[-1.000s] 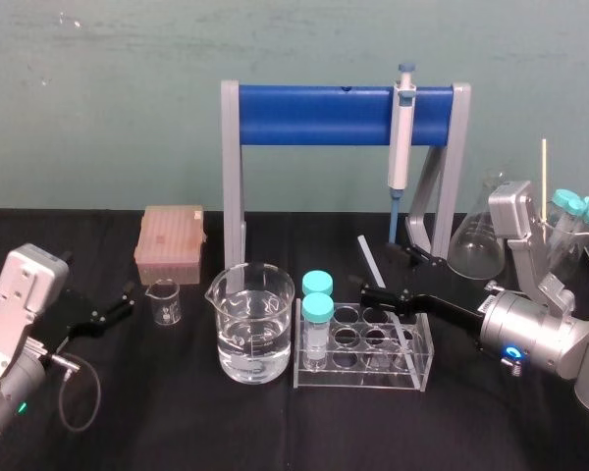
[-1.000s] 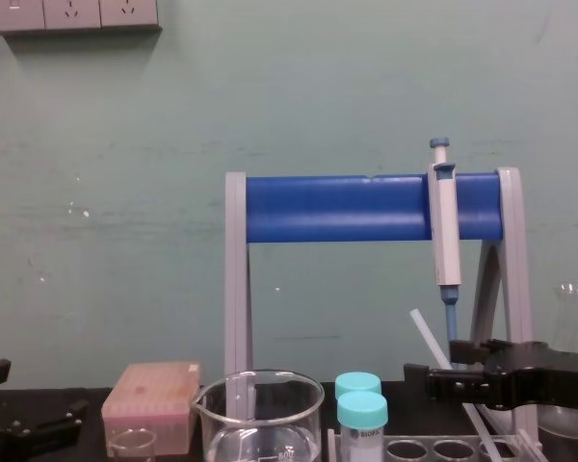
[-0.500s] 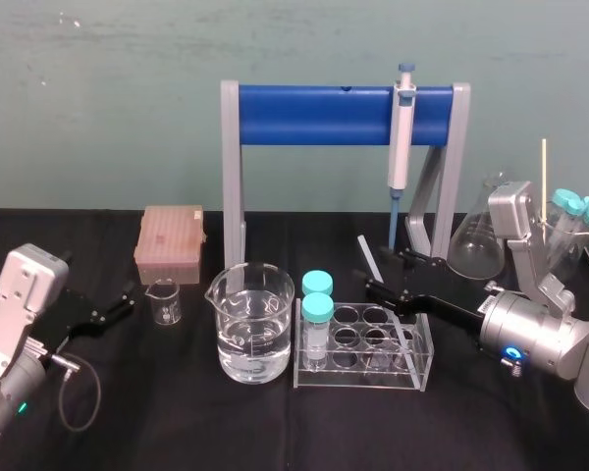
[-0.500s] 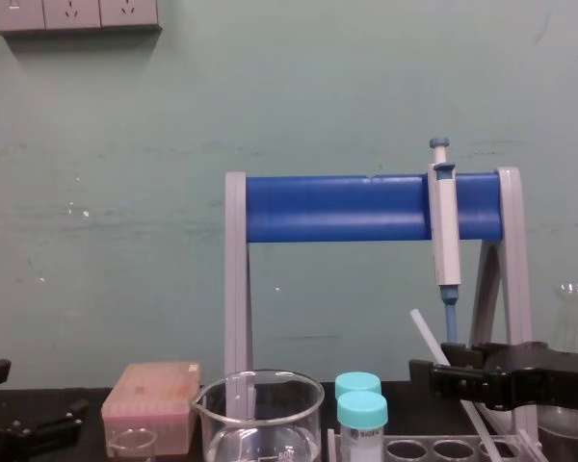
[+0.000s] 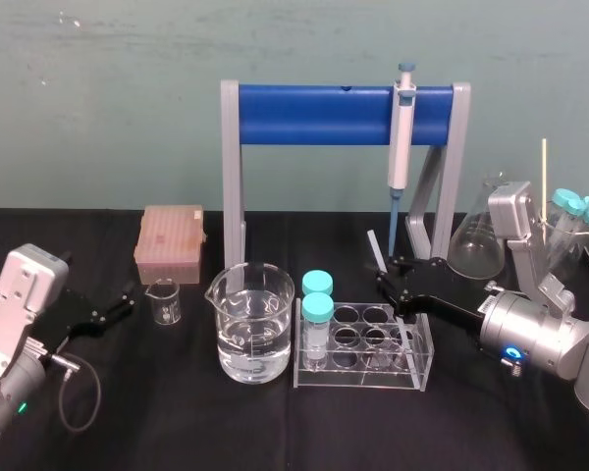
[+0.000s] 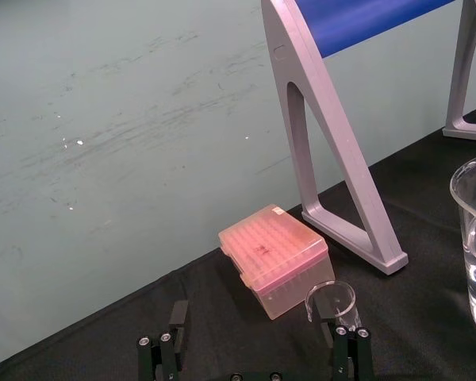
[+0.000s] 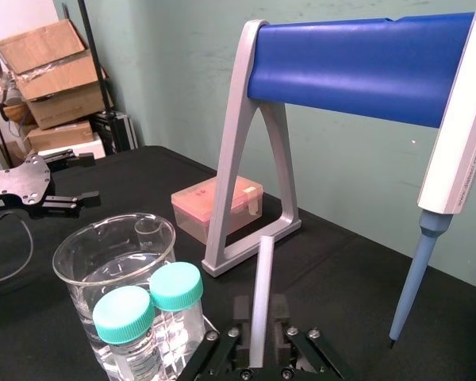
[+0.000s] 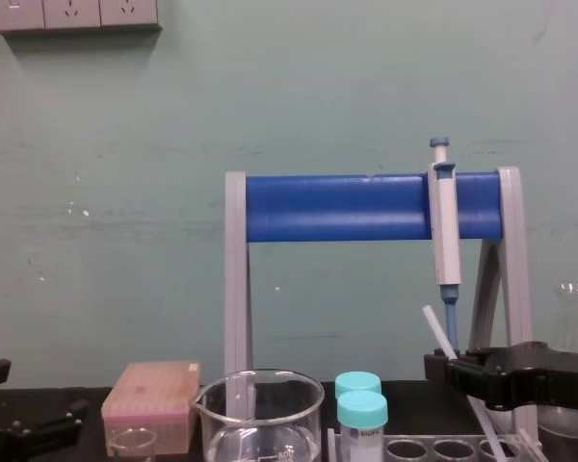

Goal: Pick up the stirring rod with one hand, then place it down.

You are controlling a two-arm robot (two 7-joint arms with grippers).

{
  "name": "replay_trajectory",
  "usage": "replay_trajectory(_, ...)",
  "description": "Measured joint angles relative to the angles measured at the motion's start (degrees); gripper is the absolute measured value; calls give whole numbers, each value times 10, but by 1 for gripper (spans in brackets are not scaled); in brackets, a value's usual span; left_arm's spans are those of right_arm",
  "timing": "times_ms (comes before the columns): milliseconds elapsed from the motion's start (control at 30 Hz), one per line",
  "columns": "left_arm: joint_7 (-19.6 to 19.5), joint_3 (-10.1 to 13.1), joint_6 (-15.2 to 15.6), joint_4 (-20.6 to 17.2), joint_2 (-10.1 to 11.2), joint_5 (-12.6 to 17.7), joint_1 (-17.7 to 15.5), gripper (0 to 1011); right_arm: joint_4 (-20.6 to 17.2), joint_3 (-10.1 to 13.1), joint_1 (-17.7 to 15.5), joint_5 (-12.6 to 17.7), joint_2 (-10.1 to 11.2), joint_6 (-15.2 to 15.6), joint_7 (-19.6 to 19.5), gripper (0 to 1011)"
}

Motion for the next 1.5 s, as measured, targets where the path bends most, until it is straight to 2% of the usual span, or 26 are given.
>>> replay_trajectory(67,0,0,0,0,0,0,0,1000,0,0,0,0,0,0,0,168)
replay_trajectory(133,0,0,0,0,0,0,0,1000,0,0,0,0,0,0,0,94)
replay_trajectory(233,0,0,0,0,0,0,0,1000,0,0,0,0,0,0,0,68)
replay_trajectory(767,0,0,0,0,0,0,0,1000,-7,3,-4,1,0,-6,-1,68)
replay_trajectory(1167,0,0,0,0,0,0,0,1000,-42,23,-7,-1,-3,-69,-8,68)
replay_trajectory(1500,0,0,0,0,0,0,0,1000,-78,58,-5,17,-17,-125,-14,68)
